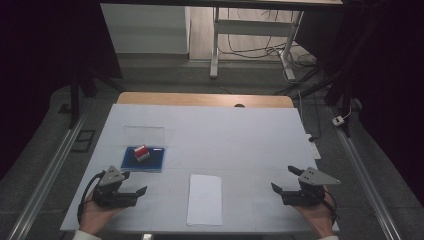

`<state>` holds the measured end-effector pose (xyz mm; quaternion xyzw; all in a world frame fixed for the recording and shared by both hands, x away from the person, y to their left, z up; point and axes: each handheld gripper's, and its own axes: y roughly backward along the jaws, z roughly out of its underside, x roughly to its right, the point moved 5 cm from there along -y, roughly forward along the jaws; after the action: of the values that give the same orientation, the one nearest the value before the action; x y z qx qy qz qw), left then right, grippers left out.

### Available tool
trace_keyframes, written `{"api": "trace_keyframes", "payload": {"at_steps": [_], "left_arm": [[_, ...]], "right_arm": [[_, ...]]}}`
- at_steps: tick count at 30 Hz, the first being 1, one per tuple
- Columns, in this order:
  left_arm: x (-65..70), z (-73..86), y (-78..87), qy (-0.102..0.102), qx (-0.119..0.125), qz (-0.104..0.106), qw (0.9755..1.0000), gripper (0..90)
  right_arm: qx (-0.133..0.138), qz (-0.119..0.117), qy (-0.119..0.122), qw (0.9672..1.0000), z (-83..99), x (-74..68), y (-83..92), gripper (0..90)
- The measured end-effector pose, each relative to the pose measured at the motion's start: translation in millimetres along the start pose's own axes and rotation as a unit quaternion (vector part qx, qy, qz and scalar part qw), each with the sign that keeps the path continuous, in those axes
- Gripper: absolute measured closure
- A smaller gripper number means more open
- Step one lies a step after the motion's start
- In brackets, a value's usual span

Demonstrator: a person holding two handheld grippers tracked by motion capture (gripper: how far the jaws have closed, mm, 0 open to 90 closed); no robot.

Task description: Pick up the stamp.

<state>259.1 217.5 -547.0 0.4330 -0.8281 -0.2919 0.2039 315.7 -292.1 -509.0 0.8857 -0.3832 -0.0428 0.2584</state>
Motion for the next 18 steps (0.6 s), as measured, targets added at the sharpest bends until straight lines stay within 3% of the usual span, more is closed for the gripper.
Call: {"api": "trace_keyframes", "payload": {"at_steps": [4, 18], "left_arm": [[0.6, 0.8, 1.4, 0.000, 0.001, 0.004, 1.0000, 18.0], [1.9, 0.1, 2.3, 0.002, 0.001, 0.007, 1.0000, 19.8]], "right_arm": [[-0.003, 0.004, 0.011, 0.9999, -1.0, -2.4, -1.3, 16.5], [-0.004, -0.003, 0.010, 0.9999, -0.2, -6.1, -7.2, 21.6]]}}
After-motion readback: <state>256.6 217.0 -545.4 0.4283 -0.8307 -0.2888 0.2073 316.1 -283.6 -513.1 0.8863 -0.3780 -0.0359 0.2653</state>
